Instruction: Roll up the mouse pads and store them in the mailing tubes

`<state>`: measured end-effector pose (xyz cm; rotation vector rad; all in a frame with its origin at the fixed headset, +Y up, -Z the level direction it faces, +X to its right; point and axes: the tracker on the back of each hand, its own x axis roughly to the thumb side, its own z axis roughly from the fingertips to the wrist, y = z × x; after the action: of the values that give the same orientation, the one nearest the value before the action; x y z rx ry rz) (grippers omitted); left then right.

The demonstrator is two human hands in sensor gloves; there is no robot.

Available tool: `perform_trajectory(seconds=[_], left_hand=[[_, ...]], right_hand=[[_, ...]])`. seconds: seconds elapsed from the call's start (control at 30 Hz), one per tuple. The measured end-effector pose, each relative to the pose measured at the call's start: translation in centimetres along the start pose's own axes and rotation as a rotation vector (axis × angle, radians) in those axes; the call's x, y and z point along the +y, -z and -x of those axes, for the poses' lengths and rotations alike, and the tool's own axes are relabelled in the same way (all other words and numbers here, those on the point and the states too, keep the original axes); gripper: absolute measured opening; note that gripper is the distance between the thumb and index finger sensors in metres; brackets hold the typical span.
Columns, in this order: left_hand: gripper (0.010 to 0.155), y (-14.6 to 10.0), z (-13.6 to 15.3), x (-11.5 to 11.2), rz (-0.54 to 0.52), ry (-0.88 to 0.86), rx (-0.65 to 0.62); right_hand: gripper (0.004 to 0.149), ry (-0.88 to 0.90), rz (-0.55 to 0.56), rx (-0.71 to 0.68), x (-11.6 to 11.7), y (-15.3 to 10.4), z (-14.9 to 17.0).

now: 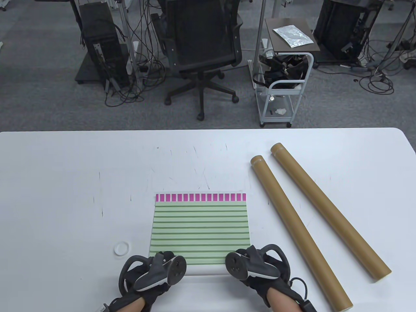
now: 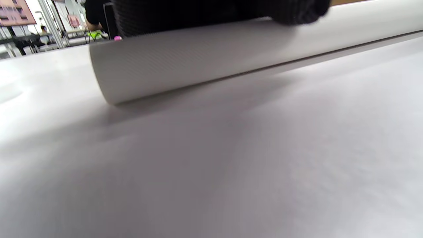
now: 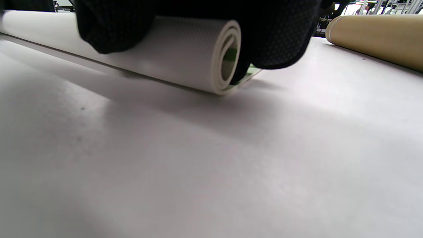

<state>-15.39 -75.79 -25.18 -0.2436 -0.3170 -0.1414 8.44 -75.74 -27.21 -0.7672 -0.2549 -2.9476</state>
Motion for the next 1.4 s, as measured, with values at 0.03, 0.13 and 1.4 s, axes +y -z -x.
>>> perform_trajectory(seconds=[0.03,0.13,1.4], left_hand=[[0.054,-0.1,0.0,0.0,-0.043,0.040,0.021],[0.051,0.3,-0.2,0.1,-0.057,0.118,0.038],[0.046,1.1,0.4,0.3,-0.092,0.088,0.062]], right_hand=[[0.051,0.011,0.003,0.003,0.0,0.0,0.1],[0.052,0.022,0.014,0.002,-0.1,-0.3,0.2],[0.050,-0.089,0.101,0.015,-0.2,0.3,-1.6]])
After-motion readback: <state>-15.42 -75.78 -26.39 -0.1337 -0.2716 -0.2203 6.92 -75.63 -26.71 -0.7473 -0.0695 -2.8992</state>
